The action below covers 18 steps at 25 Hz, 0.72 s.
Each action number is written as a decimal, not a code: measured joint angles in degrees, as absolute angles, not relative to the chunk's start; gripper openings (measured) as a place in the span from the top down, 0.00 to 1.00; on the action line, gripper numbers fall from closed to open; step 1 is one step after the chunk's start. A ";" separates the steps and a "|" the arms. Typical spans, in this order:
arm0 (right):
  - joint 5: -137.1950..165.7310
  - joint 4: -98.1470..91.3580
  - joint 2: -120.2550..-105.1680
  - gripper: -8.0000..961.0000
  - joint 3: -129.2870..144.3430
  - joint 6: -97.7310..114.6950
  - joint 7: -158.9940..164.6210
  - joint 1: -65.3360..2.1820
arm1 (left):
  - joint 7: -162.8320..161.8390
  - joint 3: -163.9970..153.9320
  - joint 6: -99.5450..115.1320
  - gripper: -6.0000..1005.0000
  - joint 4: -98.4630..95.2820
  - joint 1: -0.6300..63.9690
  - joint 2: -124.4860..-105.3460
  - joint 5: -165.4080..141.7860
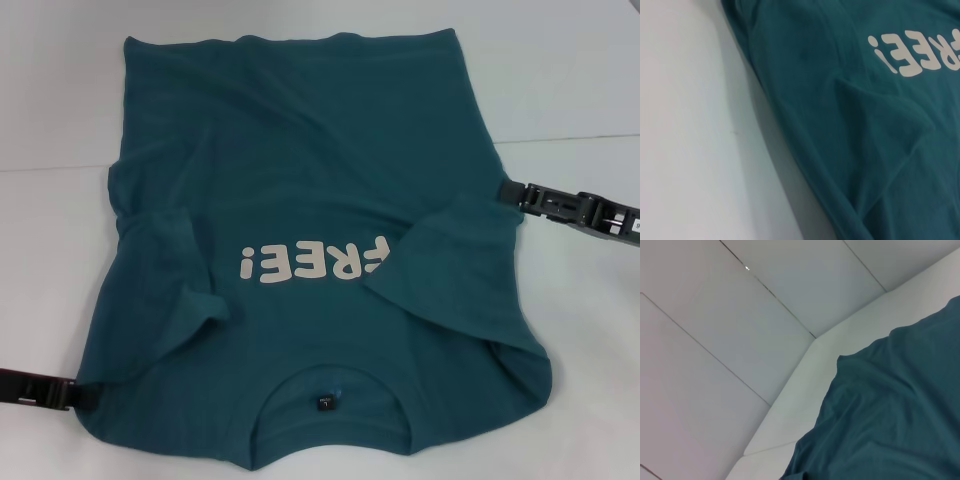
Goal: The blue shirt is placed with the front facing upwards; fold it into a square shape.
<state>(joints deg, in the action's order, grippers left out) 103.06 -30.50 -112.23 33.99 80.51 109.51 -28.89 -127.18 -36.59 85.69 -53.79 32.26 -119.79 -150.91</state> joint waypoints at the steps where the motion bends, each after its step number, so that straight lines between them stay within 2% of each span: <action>1: 103.11 -30.50 -112.23 0.04 34.15 80.51 109.42 -28.83 | -127.18 -36.48 85.69 0.99 -53.79 32.26 -119.79 -150.90; 7: 105.66 -30.82 -111.40 0.04 34.62 81.12 110.08 -27.81 | -127.44 -36.31 85.72 0.99 -53.82 32.24 -119.80 -150.74; 12: 113.23 -31.28 -109.50 0.05 34.42 83.89 115.53 -27.06 | -127.45 -36.29 85.69 0.99 -53.88 32.17 -119.80 -150.74; 15: 116.54 -32.64 -109.09 0.05 34.27 85.86 117.73 -26.30 | -127.45 -36.29 85.72 0.99 -53.88 32.12 -119.80 -150.71; 18: 118.52 -34.76 -109.33 0.05 34.14 86.77 119.15 -24.97 | -127.45 -36.29 85.73 0.99 -53.88 32.07 -119.79 -150.58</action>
